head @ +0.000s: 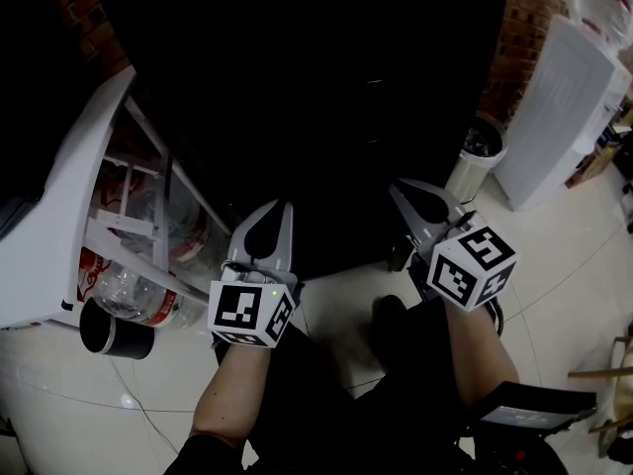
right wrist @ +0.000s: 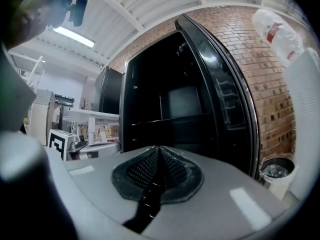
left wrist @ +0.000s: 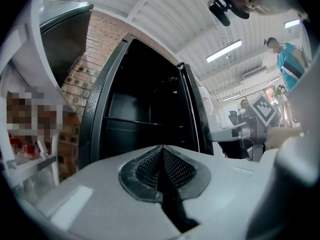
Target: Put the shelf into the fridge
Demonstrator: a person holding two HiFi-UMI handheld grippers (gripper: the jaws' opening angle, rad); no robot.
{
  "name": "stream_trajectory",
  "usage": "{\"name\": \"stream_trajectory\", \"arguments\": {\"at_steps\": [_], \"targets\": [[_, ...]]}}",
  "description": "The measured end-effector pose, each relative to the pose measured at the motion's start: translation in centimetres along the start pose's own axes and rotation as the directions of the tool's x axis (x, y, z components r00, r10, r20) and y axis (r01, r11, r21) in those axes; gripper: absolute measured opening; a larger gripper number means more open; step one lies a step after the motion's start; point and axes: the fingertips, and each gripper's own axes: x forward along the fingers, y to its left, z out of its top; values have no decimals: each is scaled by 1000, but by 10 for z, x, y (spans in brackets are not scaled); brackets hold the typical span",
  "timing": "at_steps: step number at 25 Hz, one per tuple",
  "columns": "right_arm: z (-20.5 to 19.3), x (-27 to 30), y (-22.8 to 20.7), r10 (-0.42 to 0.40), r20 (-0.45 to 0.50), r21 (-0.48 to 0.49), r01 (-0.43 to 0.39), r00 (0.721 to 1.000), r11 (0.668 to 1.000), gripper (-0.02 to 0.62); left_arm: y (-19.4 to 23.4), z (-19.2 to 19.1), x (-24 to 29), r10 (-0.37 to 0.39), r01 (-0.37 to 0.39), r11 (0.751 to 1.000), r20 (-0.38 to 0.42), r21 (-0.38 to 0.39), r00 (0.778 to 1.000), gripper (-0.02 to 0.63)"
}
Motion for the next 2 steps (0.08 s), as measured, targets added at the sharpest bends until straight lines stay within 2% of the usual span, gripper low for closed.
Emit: {"name": "stream_trajectory", "arguments": {"at_steps": [2], "targets": [[-4, -2, 2, -3, 1, -4, 3, 1000, 1000, 6, -2, -12, -5, -1, 1, 1000, -8, -16, 1000, 0]]}}
